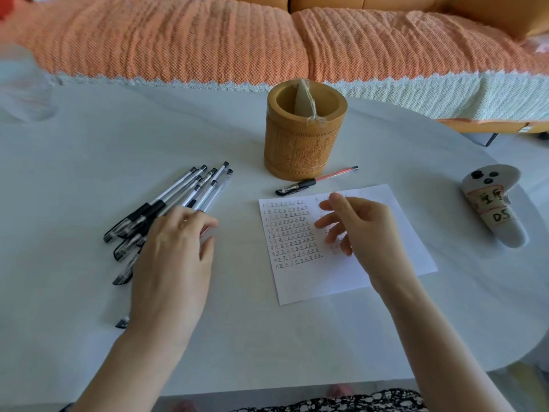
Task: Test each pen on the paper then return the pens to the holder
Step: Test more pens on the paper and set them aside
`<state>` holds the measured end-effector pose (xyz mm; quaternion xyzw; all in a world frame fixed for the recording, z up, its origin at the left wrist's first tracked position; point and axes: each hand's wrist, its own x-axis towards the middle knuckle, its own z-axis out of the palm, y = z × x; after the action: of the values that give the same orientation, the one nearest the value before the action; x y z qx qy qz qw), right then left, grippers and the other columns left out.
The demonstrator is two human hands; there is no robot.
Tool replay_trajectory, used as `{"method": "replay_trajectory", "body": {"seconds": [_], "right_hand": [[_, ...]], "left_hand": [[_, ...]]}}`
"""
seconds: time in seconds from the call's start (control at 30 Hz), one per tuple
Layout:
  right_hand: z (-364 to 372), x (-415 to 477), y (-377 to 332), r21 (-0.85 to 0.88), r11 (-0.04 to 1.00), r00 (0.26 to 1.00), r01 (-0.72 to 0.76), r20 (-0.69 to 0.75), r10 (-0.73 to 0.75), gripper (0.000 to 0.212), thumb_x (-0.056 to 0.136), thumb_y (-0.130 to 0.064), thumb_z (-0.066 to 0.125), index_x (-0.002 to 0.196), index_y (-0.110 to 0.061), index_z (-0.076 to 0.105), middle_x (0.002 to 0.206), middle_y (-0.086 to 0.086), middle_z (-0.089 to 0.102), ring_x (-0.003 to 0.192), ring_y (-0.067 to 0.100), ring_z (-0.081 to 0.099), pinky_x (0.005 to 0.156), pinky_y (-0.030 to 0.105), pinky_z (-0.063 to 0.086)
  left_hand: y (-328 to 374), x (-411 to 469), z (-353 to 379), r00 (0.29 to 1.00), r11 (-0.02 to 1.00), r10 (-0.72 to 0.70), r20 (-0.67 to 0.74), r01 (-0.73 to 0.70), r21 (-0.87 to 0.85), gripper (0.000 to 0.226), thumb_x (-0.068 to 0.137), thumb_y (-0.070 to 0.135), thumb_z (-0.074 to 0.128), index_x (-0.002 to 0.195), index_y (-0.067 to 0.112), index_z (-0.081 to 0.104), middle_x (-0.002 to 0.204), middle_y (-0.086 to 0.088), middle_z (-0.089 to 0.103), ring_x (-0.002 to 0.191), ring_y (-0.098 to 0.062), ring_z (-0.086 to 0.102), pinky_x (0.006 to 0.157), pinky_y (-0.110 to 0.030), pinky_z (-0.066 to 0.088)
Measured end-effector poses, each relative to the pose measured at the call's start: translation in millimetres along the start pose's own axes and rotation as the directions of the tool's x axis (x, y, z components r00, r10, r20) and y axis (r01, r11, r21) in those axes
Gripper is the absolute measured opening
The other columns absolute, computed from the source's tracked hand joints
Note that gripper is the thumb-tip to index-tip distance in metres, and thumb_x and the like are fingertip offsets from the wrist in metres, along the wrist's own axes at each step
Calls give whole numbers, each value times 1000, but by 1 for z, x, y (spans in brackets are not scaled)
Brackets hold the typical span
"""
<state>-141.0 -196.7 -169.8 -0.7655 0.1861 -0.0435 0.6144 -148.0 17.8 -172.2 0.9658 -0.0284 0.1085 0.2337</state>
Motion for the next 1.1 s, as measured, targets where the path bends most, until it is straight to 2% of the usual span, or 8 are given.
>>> {"method": "replay_trajectory", "body": {"seconds": [0.17,0.4,0.57,0.63,0.77,0.9,0.97,1.1], "right_hand": [[-3,-4,1,-48,998,999,31,36,-30,22,95,-19,52,85,-13,71,69,2,72,49,12,54,43,16,35],[2,-8,1,-53,995,989,84,126,-77,20,94,-19,54,87,-13,71,68,0,71,49,12,53,45,17,35],[10,-21,-7,104,990,903,99,408,-133,28,85,-36,60,97,-12,69,66,-1,66,52,13,50,43,21,36],[12,-25,-8,175,978,870,112,458,-181,28,79,-34,62,91,-9,69,66,-1,64,52,13,50,44,22,38],[8,-26,-8,271,956,898,109,385,-212,31,78,-27,63,85,3,70,64,2,65,52,13,51,45,21,39],[-4,-19,-10,395,913,953,107,221,-207,27,81,-27,60,86,-2,69,63,5,61,51,15,50,43,20,37],[-8,-17,-9,420,900,965,117,167,-204,25,83,-27,58,85,-5,69,63,6,59,50,16,49,43,21,37],[-11,-17,-9,428,892,970,143,117,-212,25,84,-29,55,85,-8,68,62,4,59,50,15,49,44,21,37]], "left_hand": [[-1,3,4,1000,1000,23,5,-23,18,15,81,5,66,91,16,65,90,-2,61,86,-28,58,69,-39,47],[6,4,1,996,977,60,-70,-73,-198,22,79,7,69,89,19,54,81,8,62,76,-14,61,69,-32,50],[34,-1,-9,973,841,208,-98,-229,-491,17,79,13,68,90,18,56,86,10,64,80,-8,64,73,-18,51],[44,-3,-9,964,780,253,-81,-252,-573,18,79,11,69,92,13,57,86,9,65,80,-6,65,72,-13,50],[48,-5,-2,974,737,212,-76,-211,-642,34,75,19,74,98,20,49,95,8,62,87,-10,64,74,-21,53],[39,-6,4,978,837,200,63,-137,-530,45,73,54,65,109,34,47,98,18,61,91,-5,61,74,-20,49],[38,-6,7,970,867,211,119,-129,-482,29,80,50,61,103,34,56,88,18,64,80,-3,62,69,-24,50],[45,-5,10,958,861,253,136,-159,-483,11,89,30,57,93,22,64,79,15,62,71,-1,57,59,-14,42]]}}
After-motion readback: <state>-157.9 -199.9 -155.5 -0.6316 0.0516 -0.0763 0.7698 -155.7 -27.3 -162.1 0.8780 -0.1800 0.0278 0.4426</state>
